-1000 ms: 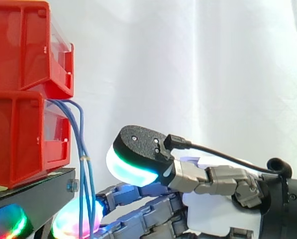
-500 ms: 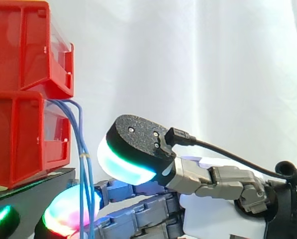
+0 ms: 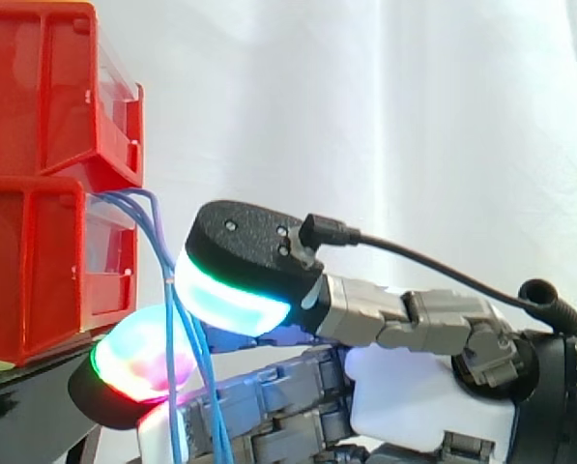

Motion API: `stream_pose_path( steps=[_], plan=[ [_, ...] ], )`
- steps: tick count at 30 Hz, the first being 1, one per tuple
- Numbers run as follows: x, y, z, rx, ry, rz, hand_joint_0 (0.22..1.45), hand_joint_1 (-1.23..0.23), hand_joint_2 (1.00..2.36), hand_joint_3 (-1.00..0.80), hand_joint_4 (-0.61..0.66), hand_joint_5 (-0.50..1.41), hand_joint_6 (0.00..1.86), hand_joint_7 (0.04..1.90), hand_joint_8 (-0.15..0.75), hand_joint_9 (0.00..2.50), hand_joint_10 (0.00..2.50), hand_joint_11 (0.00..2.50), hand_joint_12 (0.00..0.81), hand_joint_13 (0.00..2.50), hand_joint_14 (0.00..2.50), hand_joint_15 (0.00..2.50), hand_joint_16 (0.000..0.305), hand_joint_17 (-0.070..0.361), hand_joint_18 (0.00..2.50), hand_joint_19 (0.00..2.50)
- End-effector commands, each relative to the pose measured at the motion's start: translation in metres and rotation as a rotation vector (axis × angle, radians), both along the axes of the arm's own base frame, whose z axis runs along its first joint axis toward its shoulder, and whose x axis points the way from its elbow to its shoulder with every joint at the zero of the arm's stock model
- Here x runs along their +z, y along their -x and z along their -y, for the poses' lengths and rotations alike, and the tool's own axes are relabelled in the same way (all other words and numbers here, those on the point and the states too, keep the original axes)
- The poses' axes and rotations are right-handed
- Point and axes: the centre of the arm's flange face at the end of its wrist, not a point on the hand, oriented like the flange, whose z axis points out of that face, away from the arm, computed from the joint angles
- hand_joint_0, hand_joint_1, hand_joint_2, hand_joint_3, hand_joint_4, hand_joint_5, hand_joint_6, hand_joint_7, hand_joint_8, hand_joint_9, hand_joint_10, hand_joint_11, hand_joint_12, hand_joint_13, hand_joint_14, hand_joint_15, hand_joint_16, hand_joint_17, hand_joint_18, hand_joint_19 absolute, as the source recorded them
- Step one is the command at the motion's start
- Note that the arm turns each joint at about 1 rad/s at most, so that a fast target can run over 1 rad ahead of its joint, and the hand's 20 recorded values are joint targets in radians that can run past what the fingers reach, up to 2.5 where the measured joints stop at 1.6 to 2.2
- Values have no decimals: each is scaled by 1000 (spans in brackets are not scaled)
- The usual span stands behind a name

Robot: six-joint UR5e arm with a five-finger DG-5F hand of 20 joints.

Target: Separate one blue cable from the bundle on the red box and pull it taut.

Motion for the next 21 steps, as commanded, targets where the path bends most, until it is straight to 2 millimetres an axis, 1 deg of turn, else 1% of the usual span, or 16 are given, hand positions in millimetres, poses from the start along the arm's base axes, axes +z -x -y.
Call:
stream_pose_path(
  steps=[1,3,4,5,11,16,18,20,21],
  plan=[
    [10,1,0,6,-1,-14,571,-767,1009,-266,107,-131,789,897,338,1055,11,516,414,798,8,270,54,123,605,82],
    [15,2,0,4,1,-25,574,-775,1008,-253,108,-138,811,886,342,1061,8,536,417,813,8,282,55,124,616,84],
    [15,2,0,4,2,-31,574,-777,1008,-245,102,-142,825,879,342,1064,8,547,420,818,8,290,56,125,637,90],
    [18,3,-2,6,4,-41,576,-784,1008,-220,103,-143,828,906,352,1077,8,559,425,828,10,298,56,127,649,101],
    [22,2,-5,9,2,-38,571,-773,1006,-151,100,-147,876,849,367,1111,7,603,440,875,8,332,59,133,718,125],
    [25,1,-5,14,-7,-37,579,-760,1006,-139,93,-148,880,857,373,1112,9,603,444,887,9,335,60,134,734,139],
    [32,3,-5,16,-19,-51,588,-776,1009,-144,81,-154,886,840,365,1095,10,631,434,881,10,356,57,128,721,158],
    [42,6,-4,17,-21,-66,604,-831,1015,-178,55,-163,887,870,337,1061,11,655,408,858,11,362,51,115,683,207],
    [50,12,-2,17,-17,-102,606,-832,1014,-183,51,-164,889,864,336,1058,12,661,405,856,11,369,51,114,681,208]
  ],
)
